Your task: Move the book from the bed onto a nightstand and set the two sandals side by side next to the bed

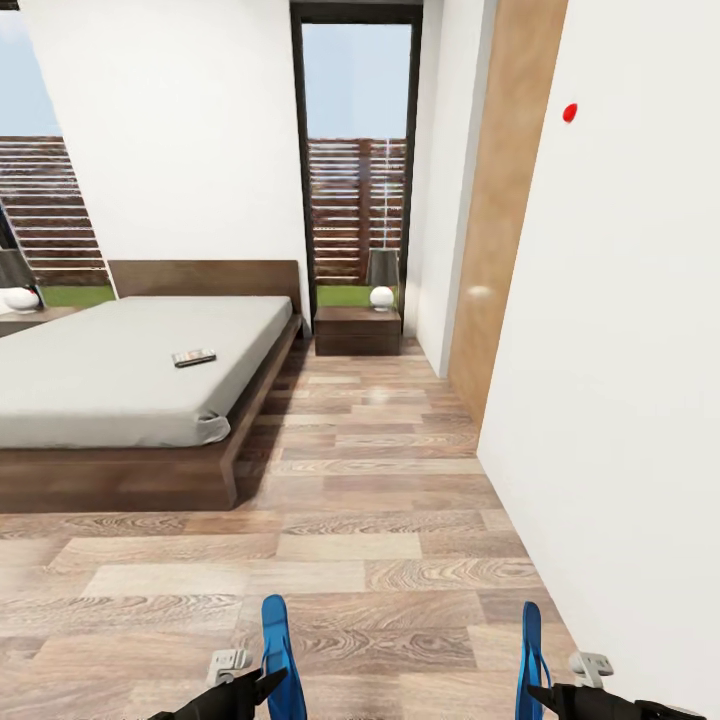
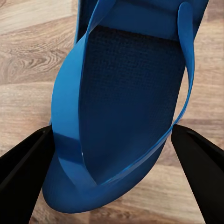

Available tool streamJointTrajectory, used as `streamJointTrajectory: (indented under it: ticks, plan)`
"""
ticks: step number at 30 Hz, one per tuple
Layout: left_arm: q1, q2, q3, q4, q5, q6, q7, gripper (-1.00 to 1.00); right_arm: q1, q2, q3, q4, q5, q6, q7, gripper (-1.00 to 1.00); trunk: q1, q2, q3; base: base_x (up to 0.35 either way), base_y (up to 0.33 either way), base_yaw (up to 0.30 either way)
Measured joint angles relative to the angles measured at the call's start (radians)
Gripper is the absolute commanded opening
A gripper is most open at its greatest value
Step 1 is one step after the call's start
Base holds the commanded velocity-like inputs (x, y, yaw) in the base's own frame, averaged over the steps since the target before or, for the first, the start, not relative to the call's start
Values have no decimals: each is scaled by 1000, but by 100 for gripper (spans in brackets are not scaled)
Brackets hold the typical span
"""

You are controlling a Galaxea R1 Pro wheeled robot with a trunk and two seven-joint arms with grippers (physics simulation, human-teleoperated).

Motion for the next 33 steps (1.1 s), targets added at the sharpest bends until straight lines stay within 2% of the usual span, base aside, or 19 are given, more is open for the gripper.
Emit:
streamJointTrajectory:
  ticks: [13,33]
  plan:
    - [-1,-2,1,0,0,0,0,-100,0,0,0,0,-1,1,0,-100,0,0,-12,0,0,0]
    - [-1,-2,1,0,0,1,0,-100,0,0,-1,0,-1,1,2,-100,-77,140,51,0,0,0]
